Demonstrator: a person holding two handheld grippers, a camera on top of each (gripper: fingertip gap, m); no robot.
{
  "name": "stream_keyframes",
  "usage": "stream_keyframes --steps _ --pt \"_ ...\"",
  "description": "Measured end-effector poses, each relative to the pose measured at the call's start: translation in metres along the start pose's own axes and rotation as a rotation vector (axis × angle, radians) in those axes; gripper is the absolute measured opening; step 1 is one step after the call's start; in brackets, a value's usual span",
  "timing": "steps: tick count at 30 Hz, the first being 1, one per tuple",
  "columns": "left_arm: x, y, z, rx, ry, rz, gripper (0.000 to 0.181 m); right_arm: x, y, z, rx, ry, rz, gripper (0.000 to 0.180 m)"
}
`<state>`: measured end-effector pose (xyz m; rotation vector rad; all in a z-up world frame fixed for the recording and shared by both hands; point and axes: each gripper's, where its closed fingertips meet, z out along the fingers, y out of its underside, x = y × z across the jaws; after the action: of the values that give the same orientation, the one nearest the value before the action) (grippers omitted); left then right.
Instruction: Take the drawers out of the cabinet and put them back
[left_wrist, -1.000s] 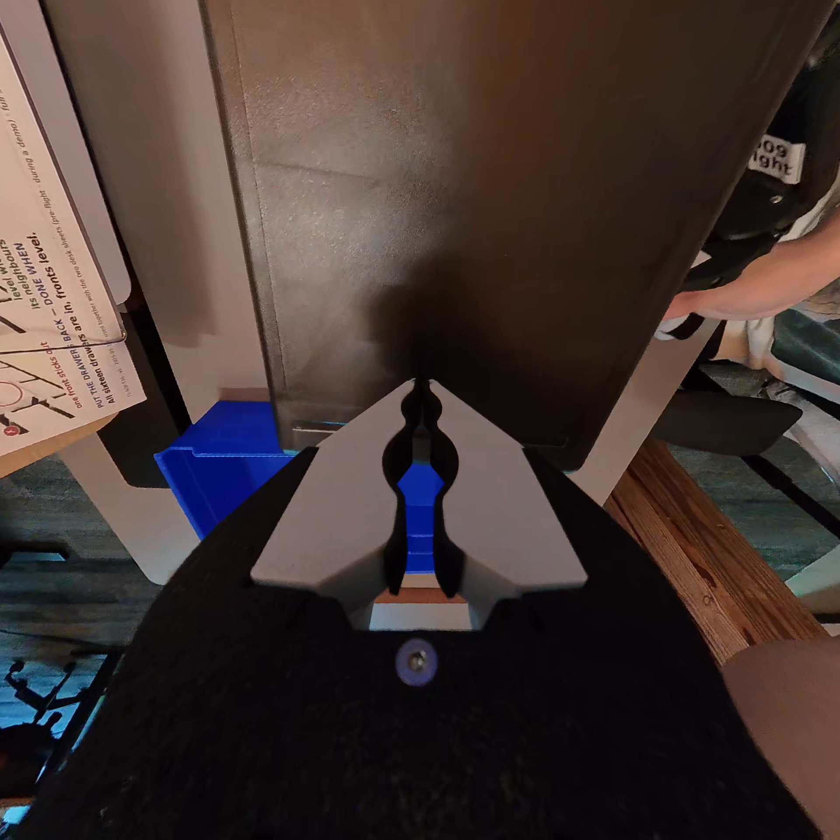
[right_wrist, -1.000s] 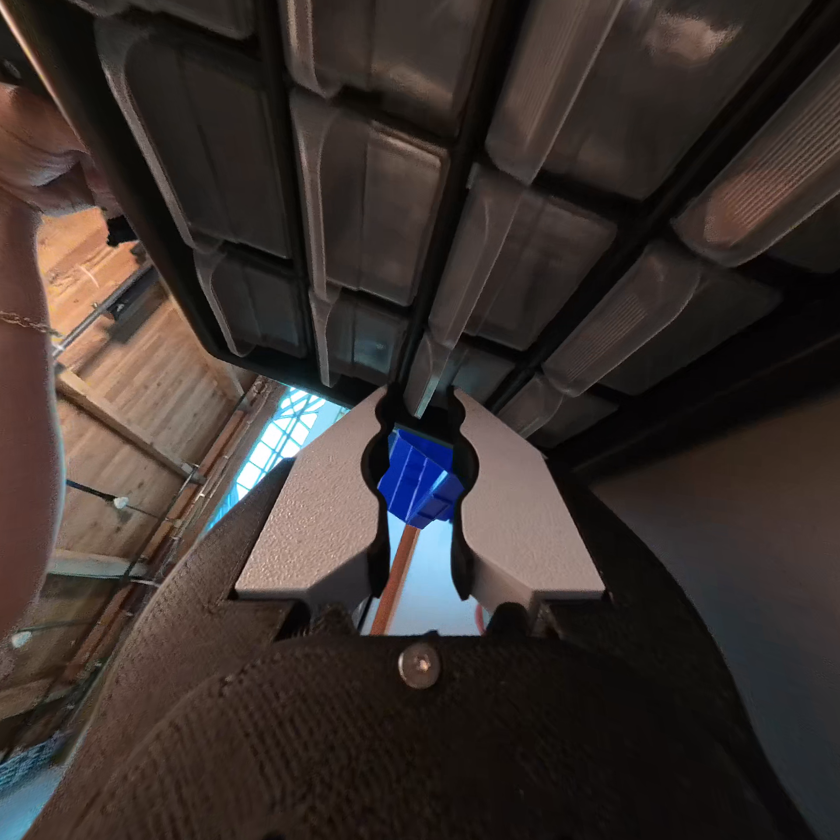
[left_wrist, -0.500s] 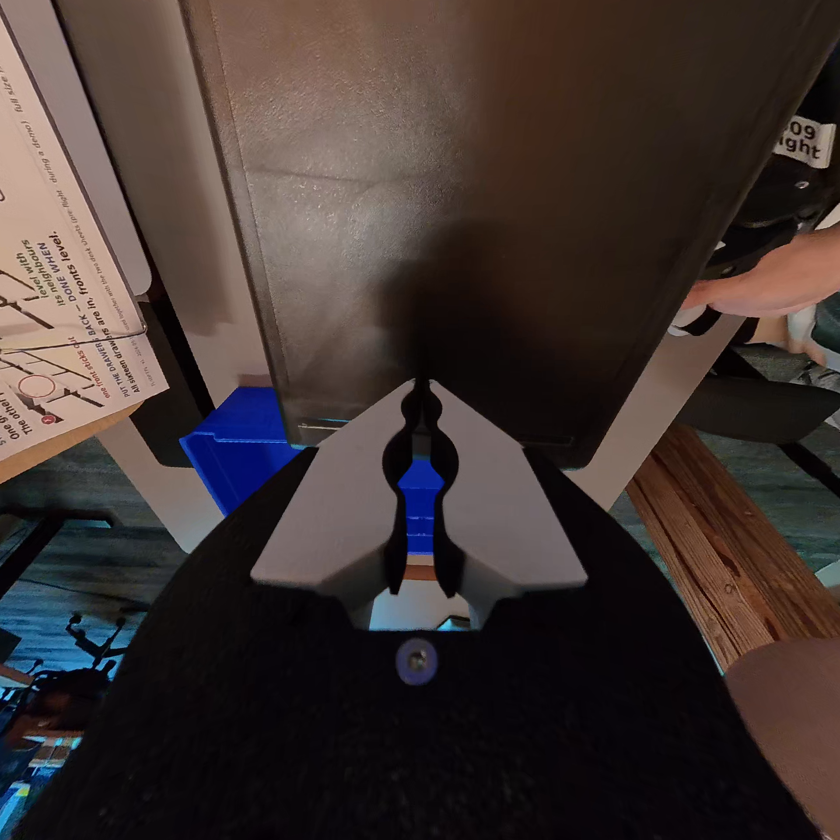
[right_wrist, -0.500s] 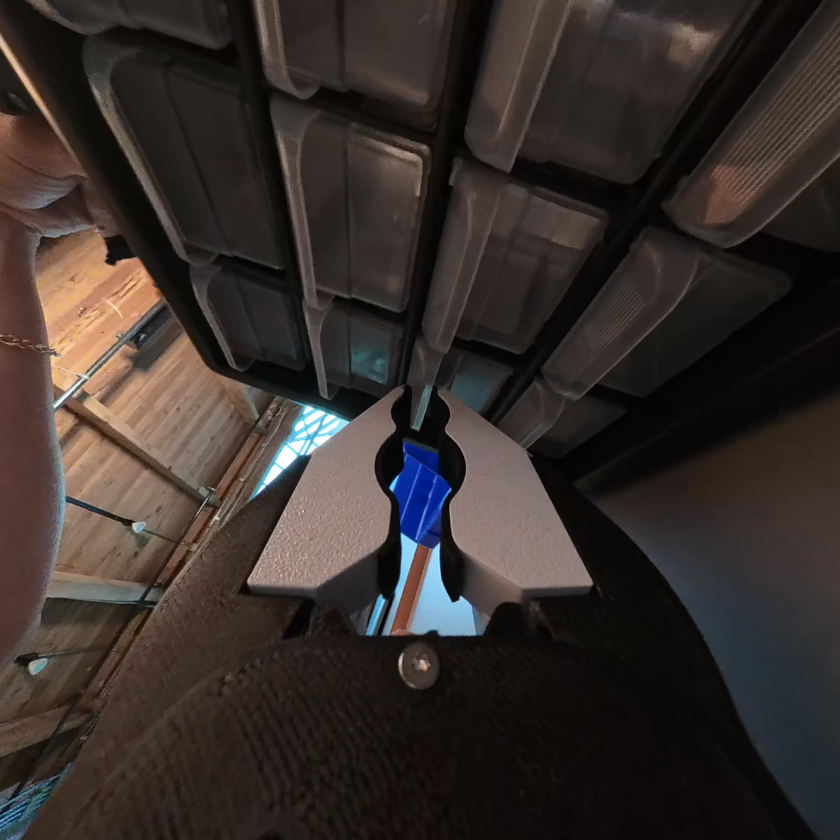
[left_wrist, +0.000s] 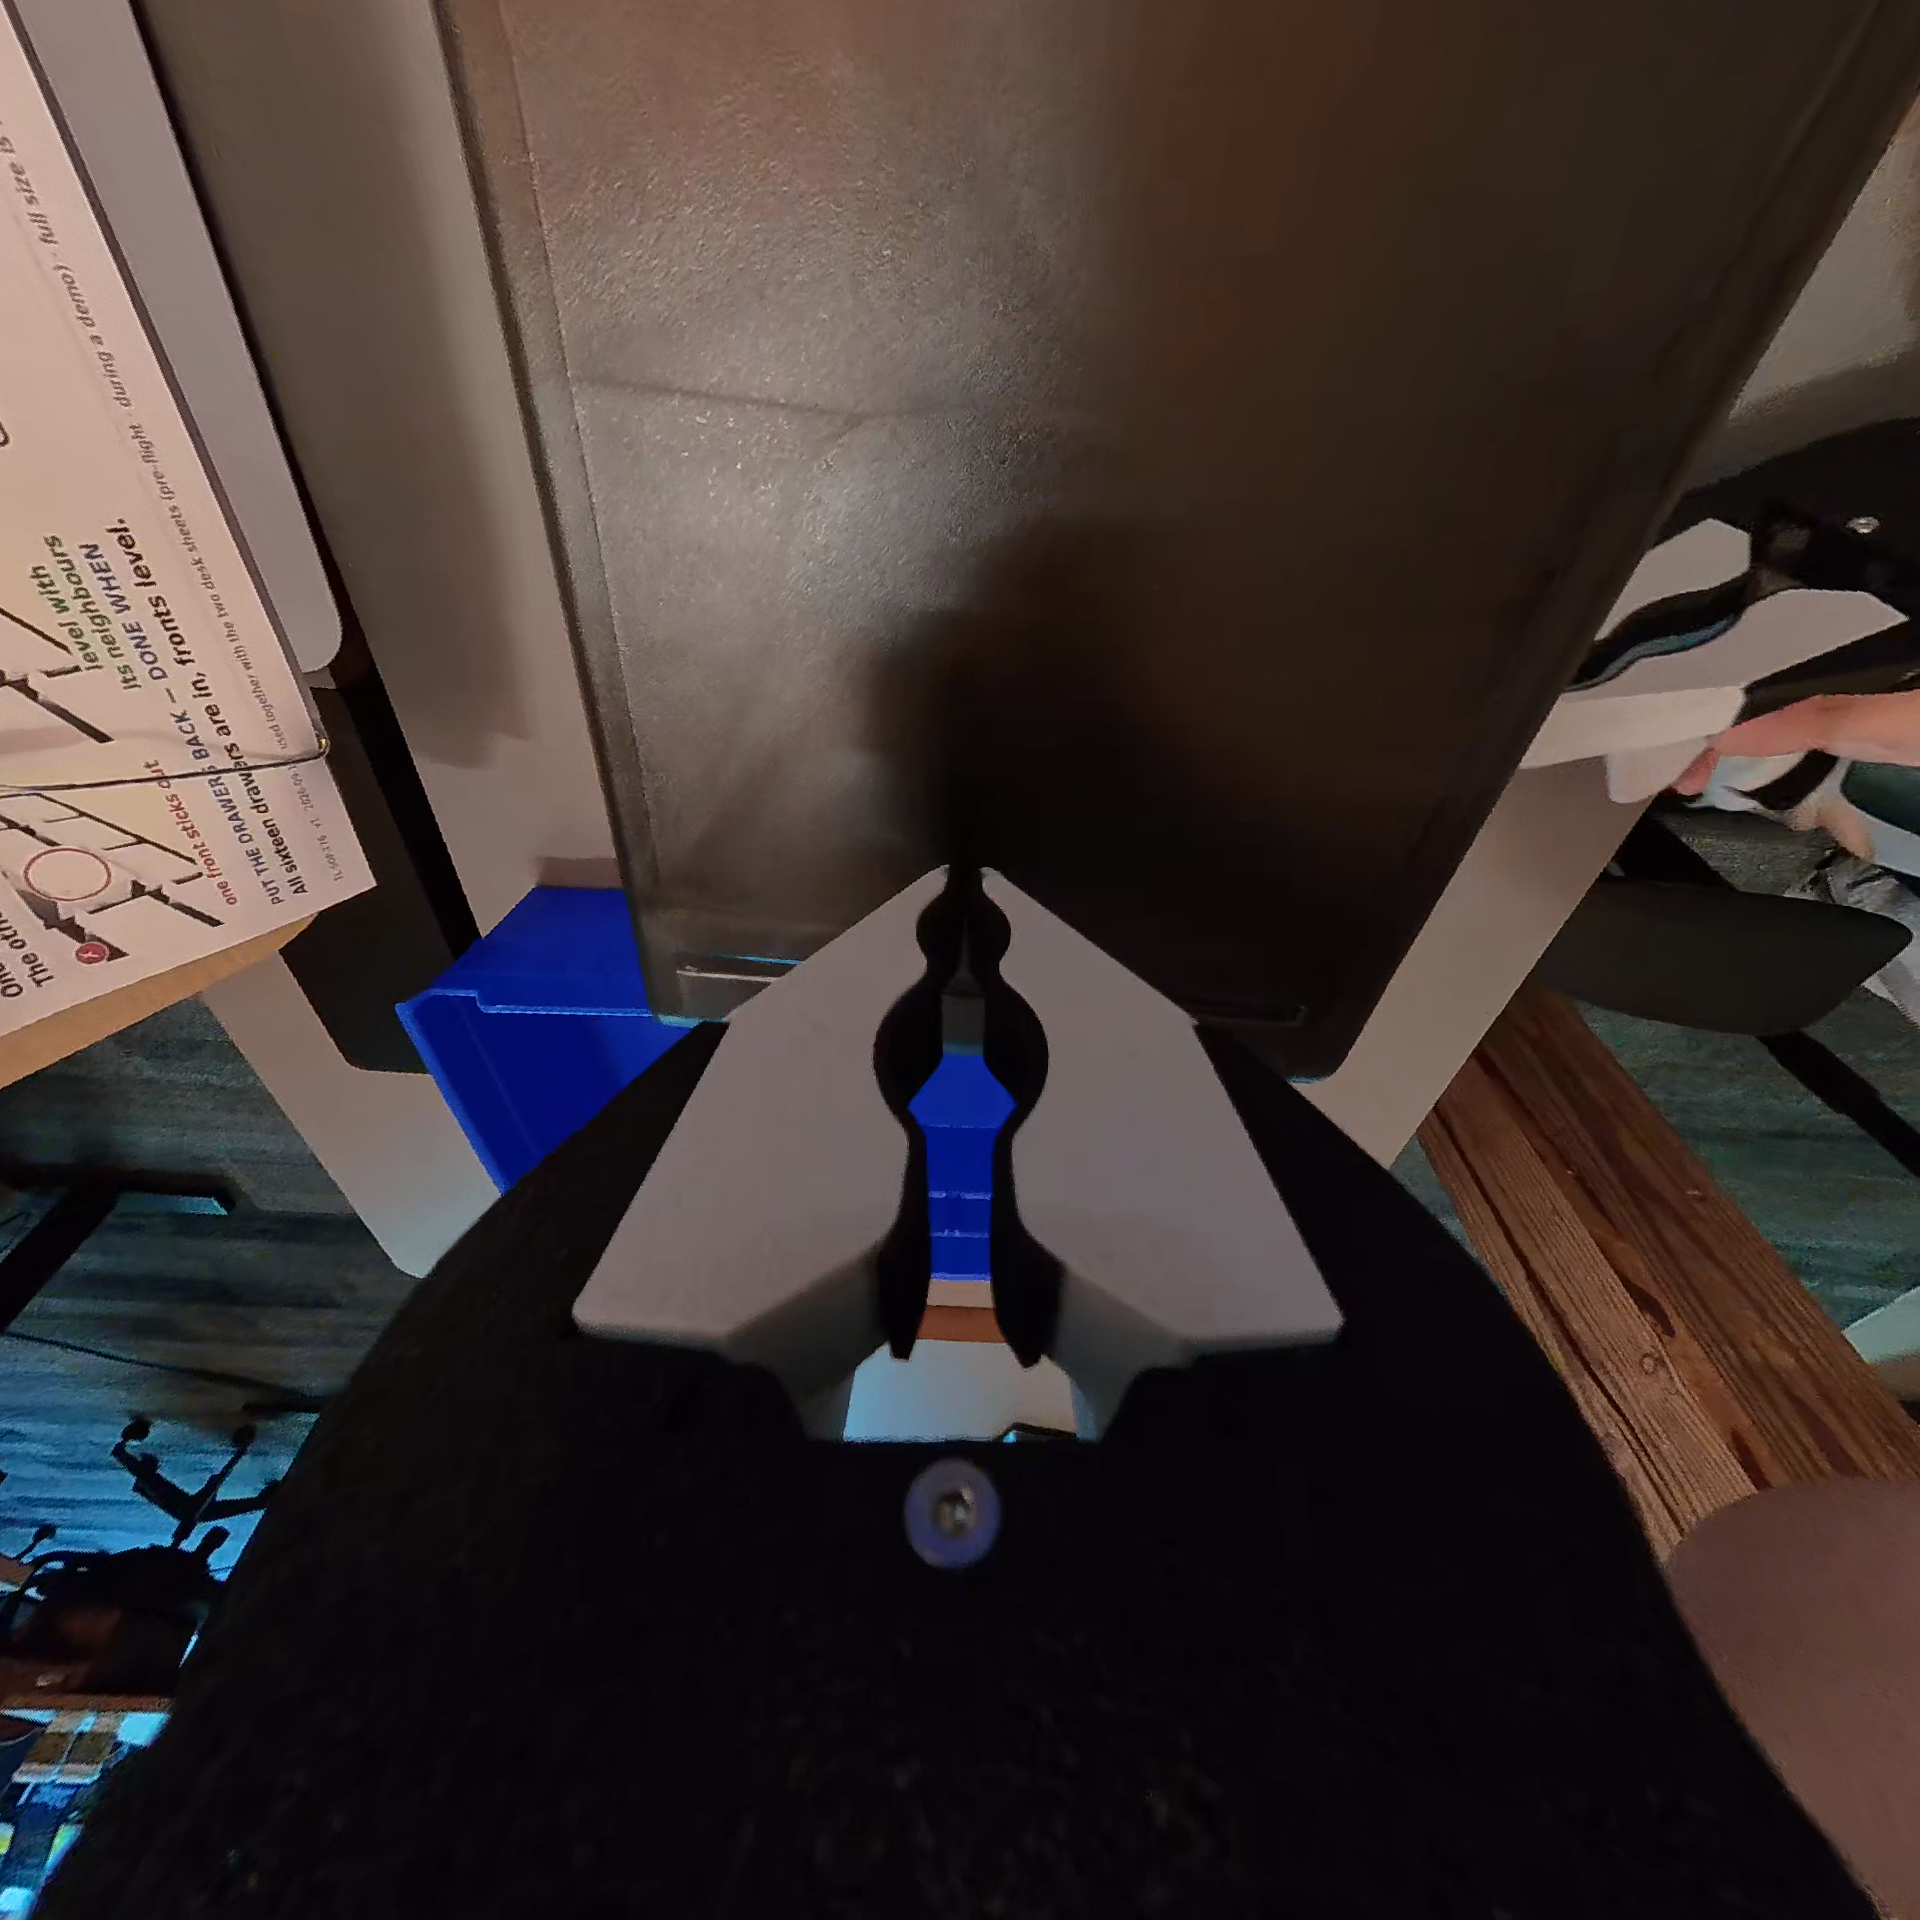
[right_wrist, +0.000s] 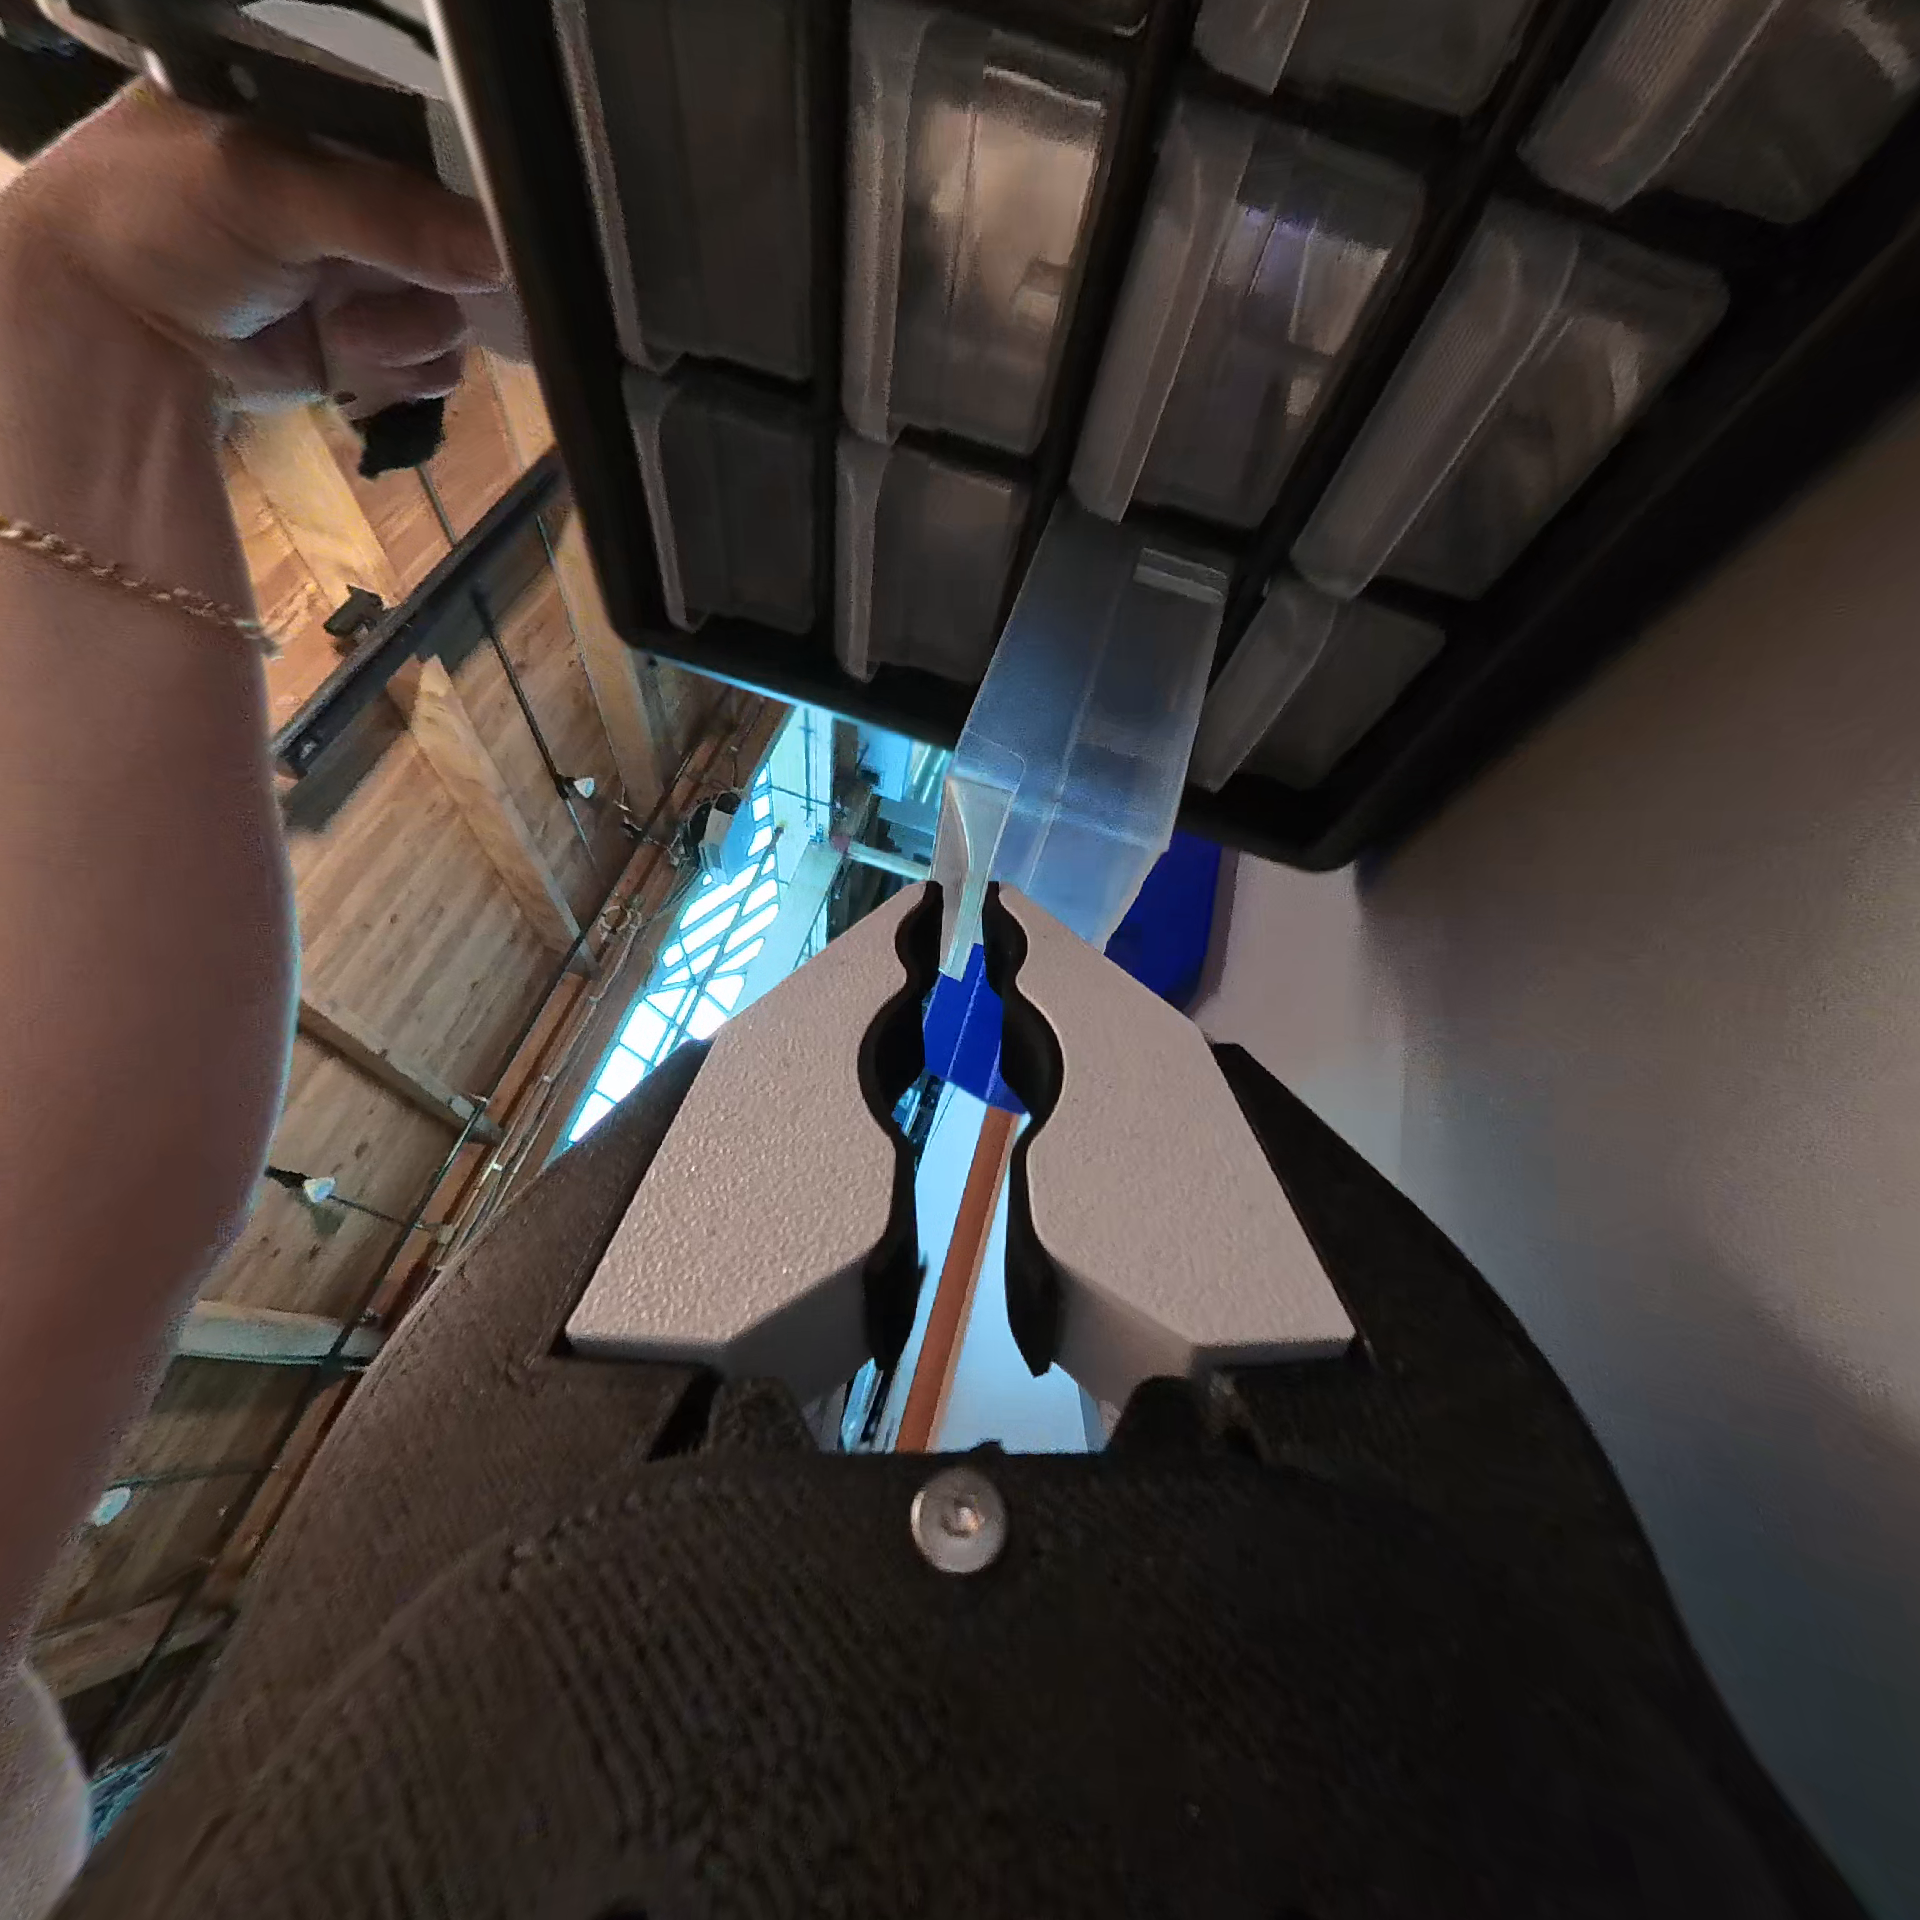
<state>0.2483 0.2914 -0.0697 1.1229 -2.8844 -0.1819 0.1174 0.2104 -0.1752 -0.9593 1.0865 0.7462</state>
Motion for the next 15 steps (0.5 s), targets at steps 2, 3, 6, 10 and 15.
stream_keyframes --steps 2,3,6,10,15 --pt "0.000 0.000 0.000 0.008 0.002 -0.008 0.000 -0.005 0.005 -0.009 -0.014 0.005 -0.005 0.005" --pt "0.000 0.000 0.000 0.009 0.001 -0.009 0.000 -0.007 0.008 -0.014 -0.020 0.010 -0.009 0.005" --pt "0.000 0.000 0.000 0.009 -0.003 -0.012 0.000 -0.010 0.010 -0.020 -0.020 0.017 -0.031 0.006" --pt "0.000 0.000 0.000 -0.001 -0.012 -0.016 0.000 -0.006 0.010 -0.023 -0.078 0.029 -0.031 0.021" --pt "0.000 0.000 0.000 -0.029 -0.032 -0.005 0.000 0.003 0.011 -0.035 -0.158 0.098 -0.129 0.045"
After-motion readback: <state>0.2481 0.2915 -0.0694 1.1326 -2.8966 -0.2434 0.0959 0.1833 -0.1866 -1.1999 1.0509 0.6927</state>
